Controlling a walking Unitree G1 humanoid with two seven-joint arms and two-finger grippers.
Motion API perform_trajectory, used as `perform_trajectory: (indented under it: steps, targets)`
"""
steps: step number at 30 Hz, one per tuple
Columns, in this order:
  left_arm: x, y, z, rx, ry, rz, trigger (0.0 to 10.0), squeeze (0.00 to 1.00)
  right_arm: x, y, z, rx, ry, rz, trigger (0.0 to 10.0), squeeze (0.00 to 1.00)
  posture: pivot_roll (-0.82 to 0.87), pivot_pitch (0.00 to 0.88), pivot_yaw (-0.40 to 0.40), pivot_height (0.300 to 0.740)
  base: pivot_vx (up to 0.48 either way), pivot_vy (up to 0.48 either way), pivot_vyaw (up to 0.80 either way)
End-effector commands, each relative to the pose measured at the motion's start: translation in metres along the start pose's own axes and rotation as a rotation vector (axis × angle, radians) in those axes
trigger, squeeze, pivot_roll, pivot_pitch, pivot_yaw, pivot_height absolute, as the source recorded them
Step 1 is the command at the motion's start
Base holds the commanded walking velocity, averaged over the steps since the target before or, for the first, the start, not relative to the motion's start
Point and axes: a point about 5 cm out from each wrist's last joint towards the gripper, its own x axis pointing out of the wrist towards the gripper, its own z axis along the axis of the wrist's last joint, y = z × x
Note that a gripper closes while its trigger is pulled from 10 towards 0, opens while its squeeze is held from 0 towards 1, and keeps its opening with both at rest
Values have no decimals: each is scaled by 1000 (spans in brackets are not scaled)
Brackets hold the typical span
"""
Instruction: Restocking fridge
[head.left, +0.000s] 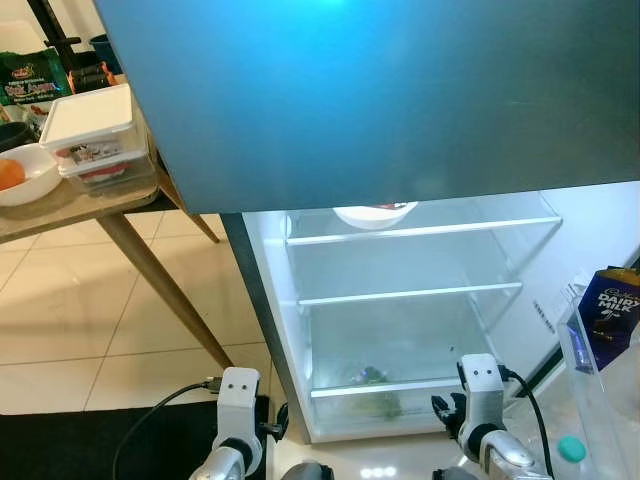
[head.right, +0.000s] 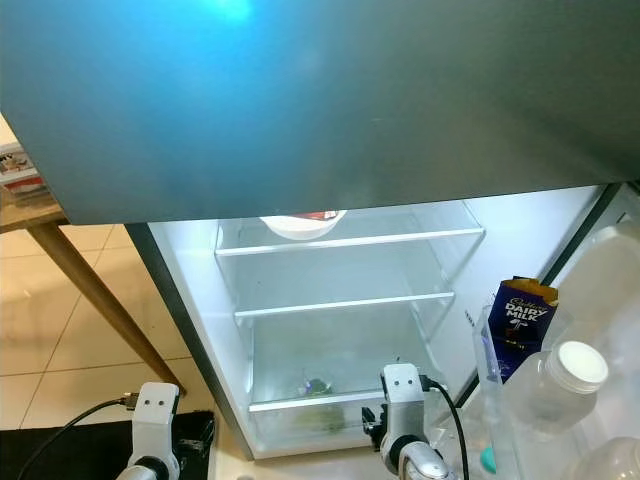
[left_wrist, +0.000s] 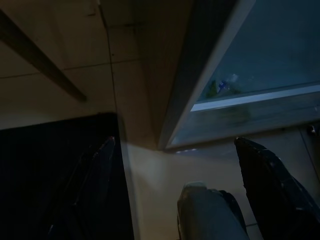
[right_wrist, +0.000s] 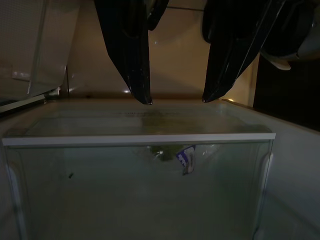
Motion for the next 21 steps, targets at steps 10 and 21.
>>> perform_trajectory:
  steps: [10,21]
  targets:
    - [-1,2,-4,4,29,-12,10000,0,-4,-5,-11,13,17,-6,10000,0,28,99,61,631,0,243,0]
    - [-2,0,-5,15,26,-20,10000,0,-5,-6,-13,11,23,0,10000,0,35,103,54,631,0,165,0]
